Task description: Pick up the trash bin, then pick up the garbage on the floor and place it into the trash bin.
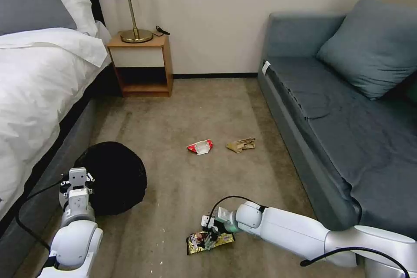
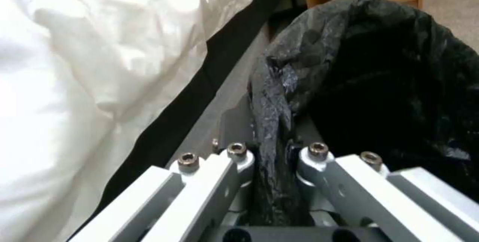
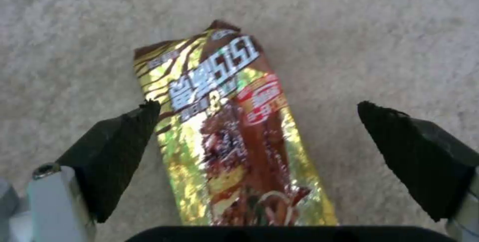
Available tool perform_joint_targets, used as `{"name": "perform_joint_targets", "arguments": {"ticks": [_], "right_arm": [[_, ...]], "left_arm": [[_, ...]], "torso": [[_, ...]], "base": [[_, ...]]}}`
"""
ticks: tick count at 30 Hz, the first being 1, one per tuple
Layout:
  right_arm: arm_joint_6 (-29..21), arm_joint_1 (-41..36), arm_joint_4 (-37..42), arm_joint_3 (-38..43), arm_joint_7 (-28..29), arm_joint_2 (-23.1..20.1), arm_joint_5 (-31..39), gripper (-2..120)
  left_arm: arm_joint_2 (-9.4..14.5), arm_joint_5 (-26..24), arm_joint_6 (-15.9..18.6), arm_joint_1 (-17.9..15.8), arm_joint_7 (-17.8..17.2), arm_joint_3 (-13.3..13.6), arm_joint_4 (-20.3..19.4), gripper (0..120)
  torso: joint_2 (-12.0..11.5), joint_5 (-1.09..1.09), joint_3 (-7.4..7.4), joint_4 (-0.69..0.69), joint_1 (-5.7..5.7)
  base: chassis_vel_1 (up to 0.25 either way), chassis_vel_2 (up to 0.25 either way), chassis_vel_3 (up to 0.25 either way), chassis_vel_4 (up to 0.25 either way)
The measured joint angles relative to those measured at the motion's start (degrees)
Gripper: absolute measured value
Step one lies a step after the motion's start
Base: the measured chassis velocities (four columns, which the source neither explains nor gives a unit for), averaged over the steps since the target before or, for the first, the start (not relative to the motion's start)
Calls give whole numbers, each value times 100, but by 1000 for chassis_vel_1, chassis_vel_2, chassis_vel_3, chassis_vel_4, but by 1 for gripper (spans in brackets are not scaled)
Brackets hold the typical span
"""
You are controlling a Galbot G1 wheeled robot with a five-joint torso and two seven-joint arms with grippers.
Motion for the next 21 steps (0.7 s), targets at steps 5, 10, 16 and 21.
{"name": "perform_joint_targets", "arguments": {"ticks": [5, 10, 16, 21], "right_arm": [[-58, -19, 158, -26, -94, -88, 5, 100], [-57, -62, 34, -18, -155, -9, -70, 94], [-50, -114, -160, 21, -214, 81, -137, 72], [-43, -135, -239, 58, -230, 130, -172, 57]], "left_arm": [[7, -4, 4, -18, 3, 17, 34, 5], [9, -14, 5, -5, 5, 22, 44, 5], [37, -51, -1, 5, 6, 7, 44, 5], [37, -58, -8, 15, 7, 5, 44, 5]], "torso": [[0, 0, 0, 0, 0], [0, 1, 0, 0, 0], [0, 0, 0, 0, 0], [0, 0, 0, 0, 0]], "base": [[0, 0, 0, 0], [0, 0, 0, 0], [0, 0, 0, 0], [0, 0, 0, 0]]}}
